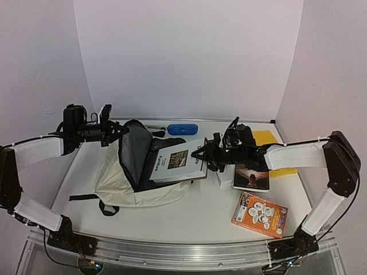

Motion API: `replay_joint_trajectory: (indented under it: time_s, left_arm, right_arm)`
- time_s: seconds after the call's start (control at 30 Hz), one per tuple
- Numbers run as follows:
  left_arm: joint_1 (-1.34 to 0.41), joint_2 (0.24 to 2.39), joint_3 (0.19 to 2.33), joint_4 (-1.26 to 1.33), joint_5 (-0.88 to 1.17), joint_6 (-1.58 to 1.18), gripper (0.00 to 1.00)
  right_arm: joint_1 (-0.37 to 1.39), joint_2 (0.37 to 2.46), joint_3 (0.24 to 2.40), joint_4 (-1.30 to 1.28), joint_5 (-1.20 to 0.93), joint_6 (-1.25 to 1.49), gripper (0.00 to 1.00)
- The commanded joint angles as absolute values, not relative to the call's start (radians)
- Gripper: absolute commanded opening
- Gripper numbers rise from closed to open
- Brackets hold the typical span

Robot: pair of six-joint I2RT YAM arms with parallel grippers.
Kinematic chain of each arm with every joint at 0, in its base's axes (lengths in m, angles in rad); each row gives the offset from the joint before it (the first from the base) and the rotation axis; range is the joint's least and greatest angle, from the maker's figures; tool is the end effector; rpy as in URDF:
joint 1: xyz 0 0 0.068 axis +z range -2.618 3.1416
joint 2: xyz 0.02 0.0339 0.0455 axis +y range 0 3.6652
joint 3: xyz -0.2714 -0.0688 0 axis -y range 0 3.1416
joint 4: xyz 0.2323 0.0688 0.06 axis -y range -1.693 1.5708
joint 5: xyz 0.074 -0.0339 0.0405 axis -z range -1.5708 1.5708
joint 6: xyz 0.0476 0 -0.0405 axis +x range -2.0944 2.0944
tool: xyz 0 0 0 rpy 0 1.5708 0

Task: Pack the student bag
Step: Place the book in the student bag.

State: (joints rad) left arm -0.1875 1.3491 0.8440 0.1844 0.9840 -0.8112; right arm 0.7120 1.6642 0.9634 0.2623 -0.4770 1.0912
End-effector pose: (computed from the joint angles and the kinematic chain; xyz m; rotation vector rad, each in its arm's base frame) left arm 0.2755 -0.0926 0.2867 0.1180 2.0625 -1.5724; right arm 0.2634 0.2562 0.2304 0.0857 2.3602 1.5155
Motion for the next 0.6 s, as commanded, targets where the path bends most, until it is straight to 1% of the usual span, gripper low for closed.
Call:
replay_joint_trajectory:
  time_s: [0.0, 0.07, 0.27, 0.4, 0.57]
  left_arm:
    - [-0.205, 1.330, 0.936, 0.282, 1.033, -0.794, 0.00]
    - [-0.214, 1.352, 0.968, 0.290, 1.049, -0.797, 0.00]
    - [-0.251, 1.359, 1.028, 0.319, 1.062, -0.802, 0.00]
    - [-0.252, 1.352, 1.035, 0.325, 1.059, -0.808, 0.00]
    - [-0.262, 1.354, 1.019, 0.400, 1.071, -0.859, 0.00]
  right_arm:
    - [0.713, 1.702, 1.004, 0.458, -0.529, 1.173, 0.30]
    - [0.713, 1.730, 1.016, 0.519, -0.548, 1.199, 0.30]
    - [0.726, 1.830, 1.112, 0.540, -0.552, 1.201, 0.30]
    - [0.737, 1.896, 1.175, 0.555, -0.564, 1.199, 0.30]
    - [0.762, 1.993, 1.284, 0.591, -0.556, 1.220, 0.30]
